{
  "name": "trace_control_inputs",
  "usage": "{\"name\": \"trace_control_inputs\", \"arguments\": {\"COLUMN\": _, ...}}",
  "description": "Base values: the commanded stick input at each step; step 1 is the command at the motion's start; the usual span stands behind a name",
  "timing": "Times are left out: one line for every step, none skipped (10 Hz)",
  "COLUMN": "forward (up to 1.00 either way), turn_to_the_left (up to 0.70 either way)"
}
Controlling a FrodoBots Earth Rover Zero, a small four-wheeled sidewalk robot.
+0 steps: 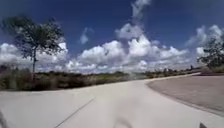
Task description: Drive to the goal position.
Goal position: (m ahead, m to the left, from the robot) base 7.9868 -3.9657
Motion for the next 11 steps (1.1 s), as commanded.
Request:
{"name": "trace_control_inputs", "arguments": {"forward": 0.7, "turn_to_the_left": 0.0}}
{"name": "trace_control_inputs", "arguments": {"forward": 0.7, "turn_to_the_left": 0.0}}
{"name": "trace_control_inputs", "arguments": {"forward": 0.7, "turn_to_the_left": 0.0}}
{"name": "trace_control_inputs", "arguments": {"forward": 0.7, "turn_to_the_left": 0.0}}
{"name": "trace_control_inputs", "arguments": {"forward": 0.7, "turn_to_the_left": 0.0}}
{"name": "trace_control_inputs", "arguments": {"forward": 0.7, "turn_to_the_left": 0.0}}
{"name": "trace_control_inputs", "arguments": {"forward": 0.7, "turn_to_the_left": -0.06}}
{"name": "trace_control_inputs", "arguments": {"forward": 0.7, "turn_to_the_left": -0.14}}
{"name": "trace_control_inputs", "arguments": {"forward": 0.7, "turn_to_the_left": -0.14}}
{"name": "trace_control_inputs", "arguments": {"forward": 0.7, "turn_to_the_left": -0.14}}
{"name": "trace_control_inputs", "arguments": {"forward": 0.7, "turn_to_the_left": -0.14}}
